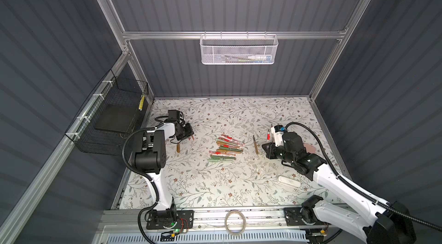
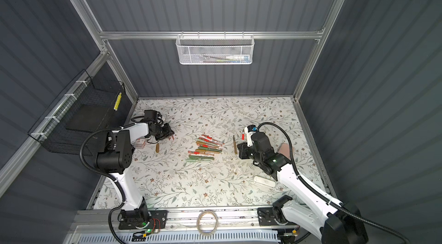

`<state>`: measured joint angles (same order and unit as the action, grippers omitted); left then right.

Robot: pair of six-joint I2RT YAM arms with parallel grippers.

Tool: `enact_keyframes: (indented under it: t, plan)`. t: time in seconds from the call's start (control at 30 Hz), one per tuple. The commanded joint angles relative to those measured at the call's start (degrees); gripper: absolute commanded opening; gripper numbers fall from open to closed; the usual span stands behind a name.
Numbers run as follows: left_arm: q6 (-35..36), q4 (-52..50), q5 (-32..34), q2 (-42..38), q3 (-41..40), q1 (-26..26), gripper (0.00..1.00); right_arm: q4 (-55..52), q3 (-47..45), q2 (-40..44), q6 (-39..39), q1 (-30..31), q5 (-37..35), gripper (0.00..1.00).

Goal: Remove pen caps from pens
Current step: Place the pen cap at the middle-left of the table, then place the pen at the top-right of the table.

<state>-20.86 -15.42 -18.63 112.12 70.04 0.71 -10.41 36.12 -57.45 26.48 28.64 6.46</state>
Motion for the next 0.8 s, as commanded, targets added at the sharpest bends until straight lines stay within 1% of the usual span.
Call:
enact_keyframes:
  t: [0.0, 0.07, 0.1, 0.23, 0.3, 0.47, 0.6, 0.7, 0.77]
  plan:
    - [0.8, -3.6, 2.8, -1.0, 0.4, 0.2, 0.43, -1.9, 0.1, 0.6, -1.5, -1.2, 0.3, 0.0]
    - [0.8, -3.7, 3.0, -2.4, 0.4, 0.3, 0.54, -3.2, 1.5, -0.6, -2.0, -2.7, 0.8, 0.0]
    - [1.0, -3.9, 3.2, -3.5, 0.5, 0.4, 0.57, -4.3, 2.7, -1.3, -2.0, -3.7, 1.4, 0.0]
    - [2.2, -4.8, 4.1, -9.4, -0.3, 0.5, 0.63, -7.2, 7.3, -4.1, -4.1, -6.2, 2.3, 0.0]
    - [2.2, -3.7, 3.8, -13.4, -2.3, 0.6, 0.66, -9.0, 10.2, -6.3, -4.8, -8.3, 2.9, 0.0]
    - [5.1, -1.5, 2.9, -24.5, -7.1, 0.5, 0.77, -11.6, 17.6, -14.8, -6.5, -12.5, 4.7, 0.0]
    - [6.9, 1.5, 2.9, -33.2, -11.9, 0.5, 0.92, -13.7, 23.3, -22.2, -7.6, -14.9, 5.1, 0.0]
    - [9.8, 3.1, 1.8, -39.1, -15.1, 0.4, 0.97, -14.8, 28.1, -27.9, -9.4, -16.1, 4.8, 0.0]
    - [11.9, 3.7, 0.3, -41.6, -16.4, 0.1, 1.0, -16.1, 30.9, -31.4, -11.0, -17.2, 2.8, 0.0]
